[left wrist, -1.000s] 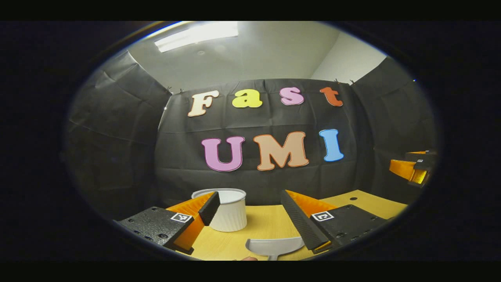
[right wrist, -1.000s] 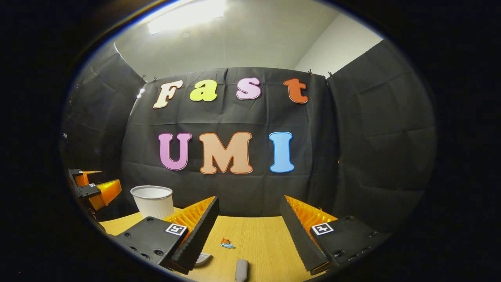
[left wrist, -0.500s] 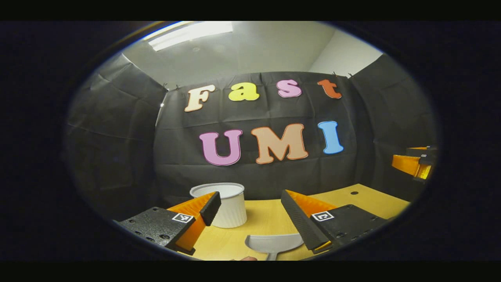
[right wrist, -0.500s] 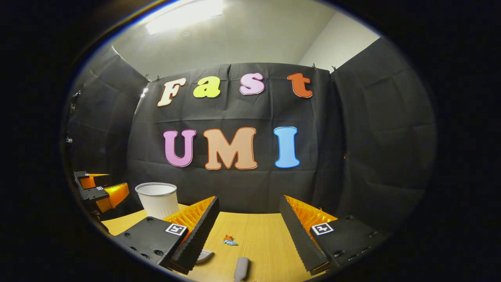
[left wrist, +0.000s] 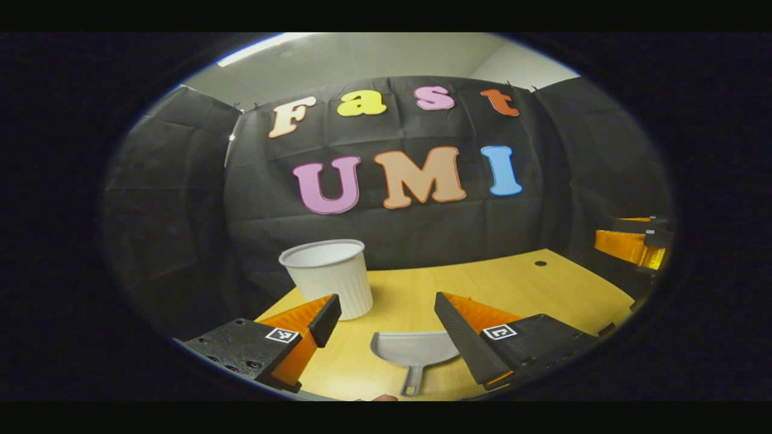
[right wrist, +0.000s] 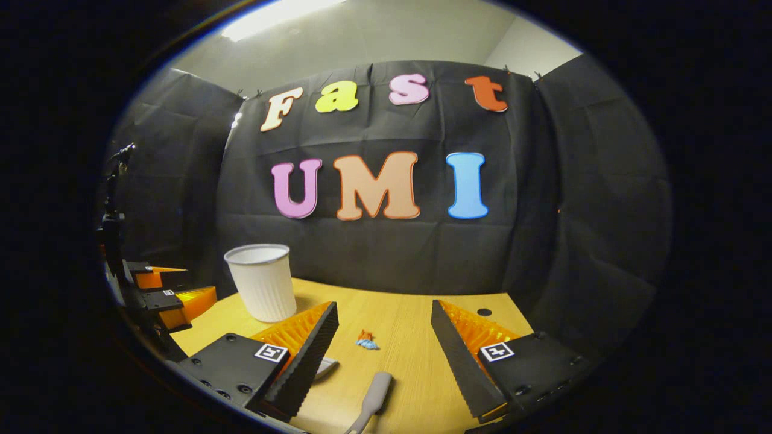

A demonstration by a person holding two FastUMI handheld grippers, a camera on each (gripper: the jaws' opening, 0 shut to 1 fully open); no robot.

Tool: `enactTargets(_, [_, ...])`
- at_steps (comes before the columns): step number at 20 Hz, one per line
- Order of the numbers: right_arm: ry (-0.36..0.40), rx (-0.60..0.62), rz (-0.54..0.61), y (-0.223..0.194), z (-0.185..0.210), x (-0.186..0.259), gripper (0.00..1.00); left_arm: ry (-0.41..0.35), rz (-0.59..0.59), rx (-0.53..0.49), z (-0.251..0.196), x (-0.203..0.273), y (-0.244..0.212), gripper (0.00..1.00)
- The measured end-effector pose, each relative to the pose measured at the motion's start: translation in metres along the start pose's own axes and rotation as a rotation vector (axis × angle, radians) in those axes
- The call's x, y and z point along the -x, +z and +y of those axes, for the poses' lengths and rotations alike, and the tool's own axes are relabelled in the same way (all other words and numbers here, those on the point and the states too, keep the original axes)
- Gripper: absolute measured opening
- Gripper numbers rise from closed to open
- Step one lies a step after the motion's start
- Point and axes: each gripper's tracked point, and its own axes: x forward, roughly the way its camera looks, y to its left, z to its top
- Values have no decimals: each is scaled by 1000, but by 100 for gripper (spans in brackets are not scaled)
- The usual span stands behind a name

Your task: Pick up the small broom and dustpan from the desktop, sweep the trash into the dustpan with the broom, and then empty the trash into the garbage bin.

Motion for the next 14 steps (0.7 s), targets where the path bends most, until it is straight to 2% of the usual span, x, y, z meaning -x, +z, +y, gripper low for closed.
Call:
enactTargets(3, [27,26,127,-40,15,-13,100,-48,137,11,-10,-8,-45,94])
enactTargets(8, [30,41,293,-96,22,-29,100,-83,296,29,-18,-16,-99,95])
enactTargets(14, [28,44,551,-168,23,-35,100,-113,531,56,-28,-6,-169,96])
